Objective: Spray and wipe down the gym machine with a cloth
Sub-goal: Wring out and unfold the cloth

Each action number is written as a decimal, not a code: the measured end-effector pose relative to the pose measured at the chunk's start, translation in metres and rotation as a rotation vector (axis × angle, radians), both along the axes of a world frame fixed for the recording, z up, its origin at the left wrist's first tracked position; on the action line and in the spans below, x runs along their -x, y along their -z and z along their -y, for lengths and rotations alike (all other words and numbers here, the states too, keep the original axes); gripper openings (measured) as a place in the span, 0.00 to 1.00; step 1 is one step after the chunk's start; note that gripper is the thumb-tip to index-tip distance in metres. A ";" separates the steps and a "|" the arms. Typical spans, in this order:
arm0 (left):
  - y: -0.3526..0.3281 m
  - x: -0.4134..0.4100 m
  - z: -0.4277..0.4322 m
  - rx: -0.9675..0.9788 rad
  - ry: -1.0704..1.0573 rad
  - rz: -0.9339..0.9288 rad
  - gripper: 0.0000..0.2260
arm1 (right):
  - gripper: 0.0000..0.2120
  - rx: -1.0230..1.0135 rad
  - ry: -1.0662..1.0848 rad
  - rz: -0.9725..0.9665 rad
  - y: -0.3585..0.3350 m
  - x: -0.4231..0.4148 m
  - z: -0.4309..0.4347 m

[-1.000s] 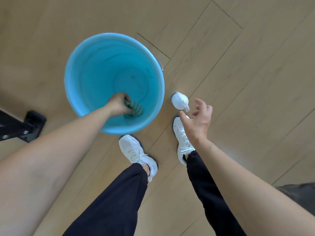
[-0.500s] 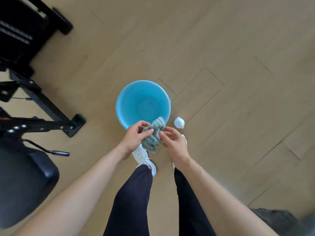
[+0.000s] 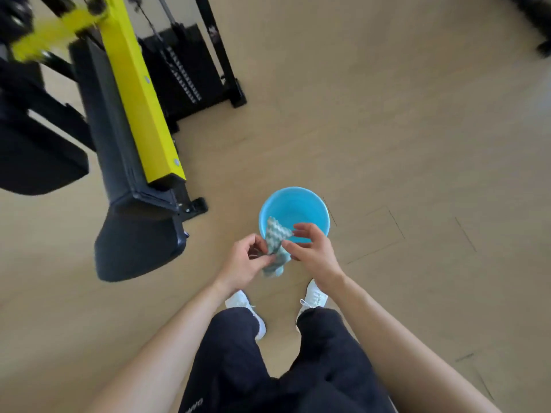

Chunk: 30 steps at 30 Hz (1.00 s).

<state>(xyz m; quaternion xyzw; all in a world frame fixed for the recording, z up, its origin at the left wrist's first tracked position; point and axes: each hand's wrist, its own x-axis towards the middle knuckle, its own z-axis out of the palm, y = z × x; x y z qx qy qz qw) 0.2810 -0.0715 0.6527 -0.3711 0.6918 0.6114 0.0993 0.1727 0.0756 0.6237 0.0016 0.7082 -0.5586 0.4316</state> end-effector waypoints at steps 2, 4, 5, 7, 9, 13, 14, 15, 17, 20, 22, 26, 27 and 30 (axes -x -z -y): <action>-0.015 -0.023 0.007 -0.014 -0.060 -0.028 0.12 | 0.11 -0.007 -0.105 -0.050 -0.018 -0.009 0.017; -0.030 -0.048 0.016 -0.029 -0.126 -0.047 0.13 | 0.05 -0.033 -0.184 -0.144 -0.035 -0.024 0.035; -0.035 -0.061 0.021 -0.031 -0.154 -0.058 0.13 | 0.07 -0.048 -0.221 -0.195 -0.043 -0.033 0.045; -0.045 -0.088 0.034 -0.032 -0.193 -0.093 0.16 | 0.11 -0.064 -0.305 -0.311 -0.060 -0.054 0.067; -0.052 -0.118 0.054 -0.053 -0.204 -0.091 0.22 | 0.14 -0.072 -0.387 -0.431 -0.076 -0.077 0.091; -0.072 -0.175 0.102 -0.002 -0.023 -0.008 0.37 | 0.18 -0.036 -0.536 -0.600 -0.103 -0.122 0.135; -0.076 -0.188 0.116 0.073 0.043 -0.014 0.39 | 0.18 -0.022 -0.560 -0.616 -0.109 -0.133 0.145; -0.079 -0.199 0.130 0.156 0.097 -0.024 0.40 | 0.17 -0.012 -0.586 -0.617 -0.114 -0.142 0.155; -0.083 -0.214 0.155 0.314 0.164 -0.089 0.38 | 0.10 -0.010 -0.628 -0.601 -0.124 -0.156 0.175; -0.087 -0.222 0.184 0.386 0.211 -0.189 0.25 | 0.04 -0.031 -0.653 -0.611 -0.137 -0.166 0.197; -0.093 -0.219 0.198 0.396 0.208 -0.198 0.13 | 0.05 -0.024 -0.646 -0.634 -0.145 -0.170 0.207; -0.096 -0.212 0.217 0.343 0.192 -0.250 0.12 | 0.07 -0.013 -0.638 -0.669 -0.154 -0.164 0.216; -0.095 -0.211 0.221 0.299 0.180 -0.248 0.13 | 0.07 -0.006 -0.626 -0.662 -0.153 -0.160 0.218; -0.101 -0.201 0.230 0.266 0.132 -0.234 0.15 | 0.09 0.009 -0.598 -0.614 -0.150 -0.145 0.226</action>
